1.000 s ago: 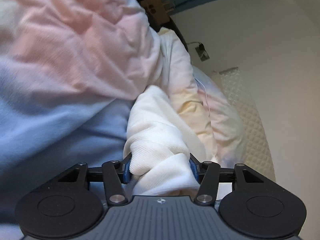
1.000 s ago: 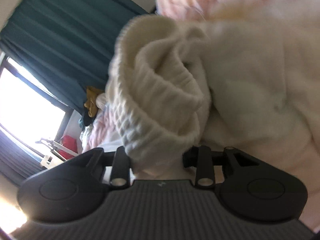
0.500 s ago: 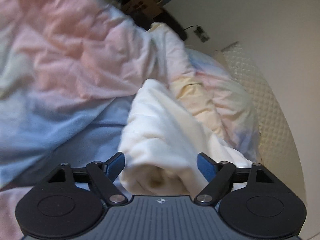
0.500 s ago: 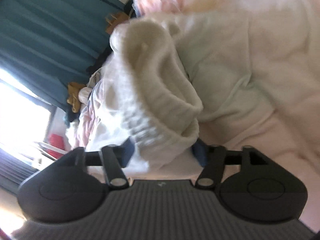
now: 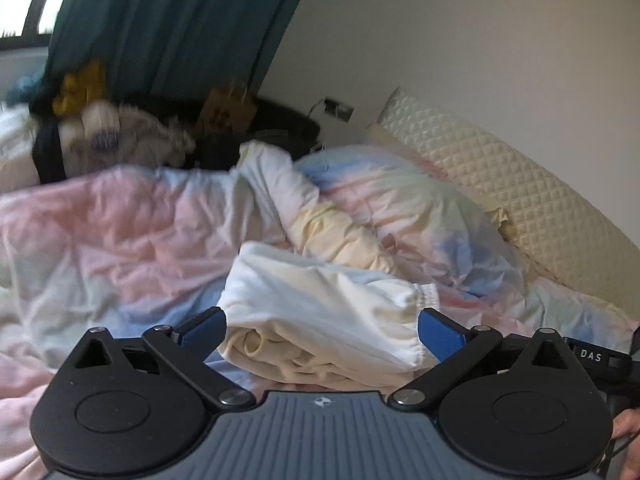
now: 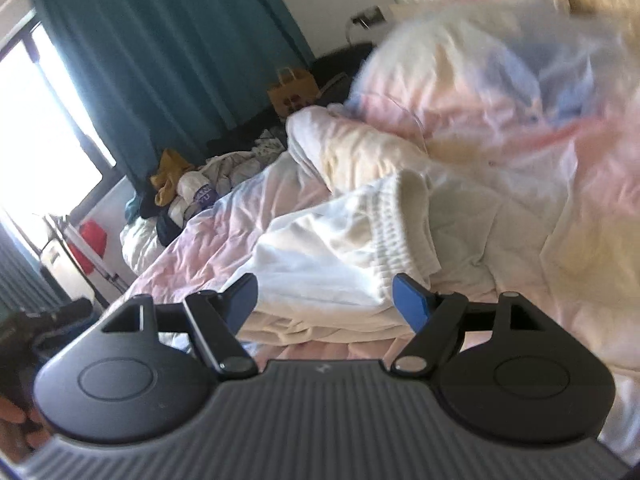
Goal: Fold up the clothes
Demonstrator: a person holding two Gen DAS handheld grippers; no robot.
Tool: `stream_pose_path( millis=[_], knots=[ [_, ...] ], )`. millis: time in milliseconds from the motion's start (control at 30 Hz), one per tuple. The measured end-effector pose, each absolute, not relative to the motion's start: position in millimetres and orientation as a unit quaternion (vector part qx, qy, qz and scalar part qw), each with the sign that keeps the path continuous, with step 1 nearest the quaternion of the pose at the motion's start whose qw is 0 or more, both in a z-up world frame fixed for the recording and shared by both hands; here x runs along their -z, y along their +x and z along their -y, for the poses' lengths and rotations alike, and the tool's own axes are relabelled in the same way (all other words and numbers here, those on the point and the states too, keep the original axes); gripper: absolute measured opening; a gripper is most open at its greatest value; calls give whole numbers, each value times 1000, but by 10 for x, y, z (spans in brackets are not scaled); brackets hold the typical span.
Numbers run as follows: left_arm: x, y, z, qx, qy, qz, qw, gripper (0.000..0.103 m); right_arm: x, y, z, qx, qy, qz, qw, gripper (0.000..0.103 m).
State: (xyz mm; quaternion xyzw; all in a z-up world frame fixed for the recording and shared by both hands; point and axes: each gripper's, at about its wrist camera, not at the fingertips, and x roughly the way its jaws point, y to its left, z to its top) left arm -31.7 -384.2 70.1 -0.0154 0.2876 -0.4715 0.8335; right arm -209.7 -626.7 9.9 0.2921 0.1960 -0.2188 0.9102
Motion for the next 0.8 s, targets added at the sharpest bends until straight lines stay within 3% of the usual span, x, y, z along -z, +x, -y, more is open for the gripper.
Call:
stream_pose_path(
  millis=[267, 567, 700, 800],
  knots=[
    [-1021, -1281, 3265, 435, 23, -229, 871, 103, -439, -2422, 5363, 215, 190, -177, 942, 77],
    [-985, -1624, 2818, 392, 62, -188, 898, 103, -443, -2532, 4677, 241, 148, -168, 944, 77],
    [-916, -1670, 2676, 383, 69, -181, 903, 103, -416, -2518, 4425, 258, 121, -159, 945, 86],
    [-864, -1704, 2569, 376, 74, -176, 907, 103, -400, -2511, 4264, 271, 106, -152, 944, 88]
  ],
)
